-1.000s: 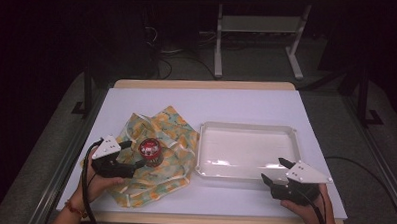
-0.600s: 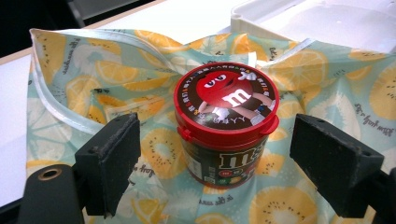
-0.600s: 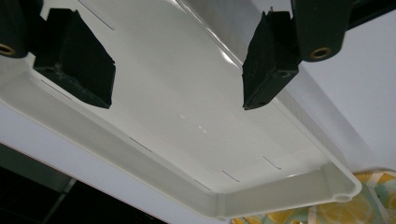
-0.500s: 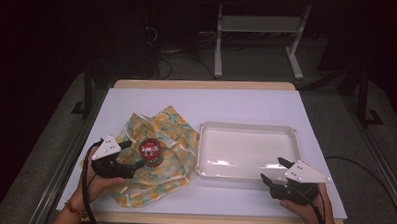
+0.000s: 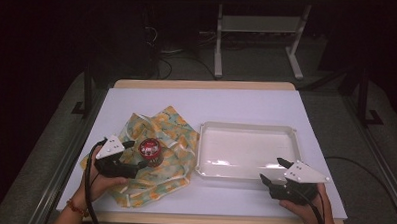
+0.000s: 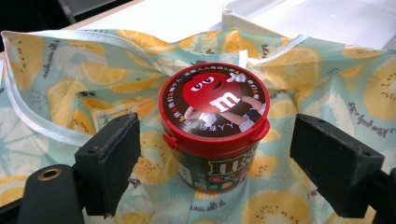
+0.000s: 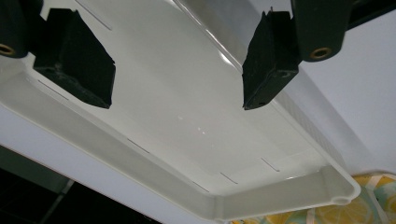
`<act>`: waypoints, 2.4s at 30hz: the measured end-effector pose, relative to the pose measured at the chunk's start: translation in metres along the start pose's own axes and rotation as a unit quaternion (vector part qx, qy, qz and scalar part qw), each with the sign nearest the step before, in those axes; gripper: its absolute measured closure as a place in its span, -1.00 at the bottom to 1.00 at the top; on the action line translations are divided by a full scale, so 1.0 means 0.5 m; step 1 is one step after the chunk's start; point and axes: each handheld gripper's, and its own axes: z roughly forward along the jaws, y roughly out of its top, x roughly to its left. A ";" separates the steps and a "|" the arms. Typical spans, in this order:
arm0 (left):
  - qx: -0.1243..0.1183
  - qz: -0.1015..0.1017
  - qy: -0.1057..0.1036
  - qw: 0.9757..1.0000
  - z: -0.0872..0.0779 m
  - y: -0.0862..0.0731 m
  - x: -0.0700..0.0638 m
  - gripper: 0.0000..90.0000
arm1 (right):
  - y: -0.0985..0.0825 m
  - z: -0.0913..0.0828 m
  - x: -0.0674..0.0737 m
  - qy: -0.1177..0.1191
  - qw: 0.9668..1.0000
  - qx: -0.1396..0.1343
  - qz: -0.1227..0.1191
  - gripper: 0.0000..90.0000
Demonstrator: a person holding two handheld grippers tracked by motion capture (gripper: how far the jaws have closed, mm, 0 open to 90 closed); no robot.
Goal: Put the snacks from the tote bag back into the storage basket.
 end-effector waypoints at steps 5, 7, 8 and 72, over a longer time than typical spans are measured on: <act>0.001 0.003 -0.004 1.000 0.006 0.005 -0.001 -0.64 | 0.000 0.001 0.001 0.001 1.000 0.001 0.001 -0.45; 0.004 0.004 -0.006 1.000 0.010 0.007 -0.002 -0.64 | -0.001 0.002 0.001 0.001 1.000 0.002 0.000 -0.45; 0.006 0.004 -0.006 1.000 0.011 0.009 -0.003 -0.64 | -0.001 0.002 0.001 0.001 1.000 0.002 0.000 -0.45; 0.112 -0.090 0.044 0.989 0.108 0.061 -0.013 -0.45 | -0.004 0.009 0.000 0.004 1.000 0.011 0.000 -0.44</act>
